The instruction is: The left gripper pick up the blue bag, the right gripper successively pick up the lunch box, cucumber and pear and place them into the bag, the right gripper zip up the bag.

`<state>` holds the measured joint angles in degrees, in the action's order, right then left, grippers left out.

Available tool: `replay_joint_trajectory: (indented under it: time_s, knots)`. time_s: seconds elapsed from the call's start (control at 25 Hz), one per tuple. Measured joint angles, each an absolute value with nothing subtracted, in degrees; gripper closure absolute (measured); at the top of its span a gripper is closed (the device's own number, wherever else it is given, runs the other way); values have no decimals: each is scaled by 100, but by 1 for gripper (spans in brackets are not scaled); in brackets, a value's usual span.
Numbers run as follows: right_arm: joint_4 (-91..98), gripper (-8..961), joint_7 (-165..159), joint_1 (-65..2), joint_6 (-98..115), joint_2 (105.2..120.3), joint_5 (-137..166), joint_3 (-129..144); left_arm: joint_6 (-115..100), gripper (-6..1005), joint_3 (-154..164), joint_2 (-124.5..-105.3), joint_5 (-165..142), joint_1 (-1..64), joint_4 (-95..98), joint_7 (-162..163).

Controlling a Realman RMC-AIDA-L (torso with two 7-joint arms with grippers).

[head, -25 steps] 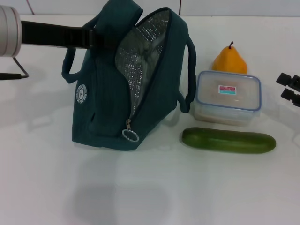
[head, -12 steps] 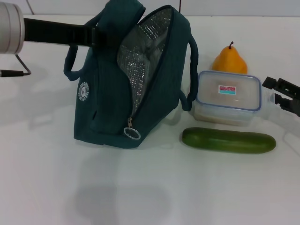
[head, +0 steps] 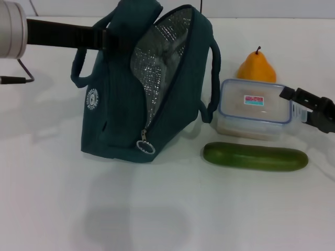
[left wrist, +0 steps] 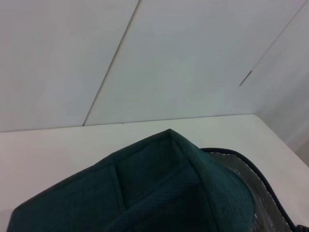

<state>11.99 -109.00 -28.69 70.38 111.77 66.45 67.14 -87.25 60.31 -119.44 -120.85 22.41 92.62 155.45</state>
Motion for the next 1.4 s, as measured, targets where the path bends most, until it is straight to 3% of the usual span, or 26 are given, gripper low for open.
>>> replay_joint_trajectory:
  time_s: [0.96,1.4]
  knots:
    - [1186,137,-11153,-2756,7618,11232,6586,6695,-8718,945,6020,-11956,-12033,2179,9264,15504]
    - [1201,370,-11154,-2692,7622,11240,6526,6543,-8718,945,6034,-11962,-12032,2180,9264,15466]
